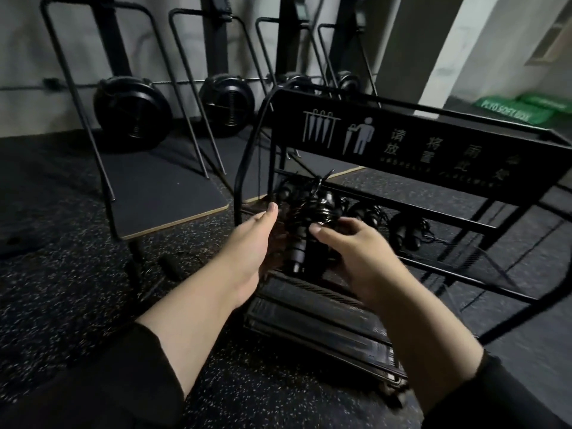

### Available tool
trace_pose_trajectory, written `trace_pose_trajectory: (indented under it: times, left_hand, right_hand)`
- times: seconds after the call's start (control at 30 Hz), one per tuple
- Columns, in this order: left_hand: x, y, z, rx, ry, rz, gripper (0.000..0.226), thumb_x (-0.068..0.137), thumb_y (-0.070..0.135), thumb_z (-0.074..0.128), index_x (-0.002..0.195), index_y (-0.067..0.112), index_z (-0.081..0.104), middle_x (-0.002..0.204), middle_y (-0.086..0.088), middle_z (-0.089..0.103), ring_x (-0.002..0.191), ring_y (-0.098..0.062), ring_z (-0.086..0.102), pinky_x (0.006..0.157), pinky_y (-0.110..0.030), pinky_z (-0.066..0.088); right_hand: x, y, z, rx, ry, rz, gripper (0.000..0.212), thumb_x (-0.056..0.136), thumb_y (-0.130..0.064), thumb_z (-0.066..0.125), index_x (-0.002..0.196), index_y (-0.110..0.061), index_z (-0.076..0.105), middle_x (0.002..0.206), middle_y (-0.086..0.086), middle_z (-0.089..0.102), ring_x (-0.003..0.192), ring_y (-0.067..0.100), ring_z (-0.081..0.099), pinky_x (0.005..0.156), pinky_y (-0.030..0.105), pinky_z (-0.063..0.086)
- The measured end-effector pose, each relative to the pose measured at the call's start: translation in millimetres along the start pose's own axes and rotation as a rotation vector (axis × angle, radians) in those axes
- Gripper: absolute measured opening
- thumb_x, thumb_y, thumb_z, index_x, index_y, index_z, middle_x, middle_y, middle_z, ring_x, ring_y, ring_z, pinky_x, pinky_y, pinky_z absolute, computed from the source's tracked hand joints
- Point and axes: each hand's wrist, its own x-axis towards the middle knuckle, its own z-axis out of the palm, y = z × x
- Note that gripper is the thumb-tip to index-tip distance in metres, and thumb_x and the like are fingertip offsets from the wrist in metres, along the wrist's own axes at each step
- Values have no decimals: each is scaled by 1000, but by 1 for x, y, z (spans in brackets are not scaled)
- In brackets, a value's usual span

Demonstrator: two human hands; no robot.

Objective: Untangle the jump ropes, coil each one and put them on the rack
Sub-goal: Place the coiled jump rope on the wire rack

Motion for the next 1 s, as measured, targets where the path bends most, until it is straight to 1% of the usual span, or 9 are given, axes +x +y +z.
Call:
trace_pose_trajectory:
  times: [0.13,0.4,0.53,0.6,0.7,0.77,0.87,0.93,1.0]
  left_hand:
    - [7,8,36,77,4,23,35,105,47,50,118,20,68,124,-10,72,114,-22,68,101,-42,51]
    - [24,7,63,162,62,31,28,109,36,48,116,15,66,108,-11,76,100,-27,75,90,-44,59]
    - [31,2,61,169,94,23,27,108,34,49,113,14,67,103,-10,76,98,-30,75,86,-43,59]
    - [35,0,56,165,113,27,27,108,34,49,112,14,67,98,-9,76,92,-28,75,82,-41,58]
    - [38,1,46,160,126,35,26,108,33,49,111,14,67,97,-9,75,86,-25,74,80,-41,57]
    - [37,3,37,151,139,34,27,109,33,48,111,13,67,97,-9,75,85,-25,73,79,-40,56]
    - [35,10,14,128,183,41,27,109,34,47,107,14,66,93,-7,73,83,-24,71,75,-38,55]
    - [34,19,-8,116,232,57,28,110,33,45,102,16,65,92,-7,71,81,-23,70,72,-36,54]
    - [32,27,-39,111,287,82,28,110,34,45,100,17,65,91,-6,71,81,-22,69,70,-34,53]
  right_hand:
    - [14,-14,-75,31,114,-13,25,89,-13,78,110,-4,68,82,4,78,77,24,74,73,44,63]
    - [50,-7,-227,-177,383,84,26,94,-3,70,119,1,64,92,13,72,55,13,70,47,27,59]
    - [67,15,-252,-292,454,237,17,96,-5,68,111,4,66,78,13,71,49,15,69,49,28,60]
    - [74,22,-252,-375,490,296,33,97,-20,70,112,10,65,90,20,71,66,29,72,68,40,63]
    - [76,22,-242,-609,505,299,49,103,-39,59,104,10,64,89,21,65,76,35,63,68,36,51]
    - [79,22,-239,-744,523,278,57,105,-45,54,106,11,65,97,24,66,89,40,63,80,44,52]
    - [79,23,-228,-955,588,128,61,104,-50,49,109,8,66,102,28,67,98,44,64,88,49,53]
    - [79,22,-208,-1023,680,-167,55,102,-51,45,113,-2,68,108,28,68,101,45,63,89,51,53]
    - [70,14,-159,-873,662,-498,46,104,-46,45,112,-8,68,105,21,68,96,40,63,83,47,52]
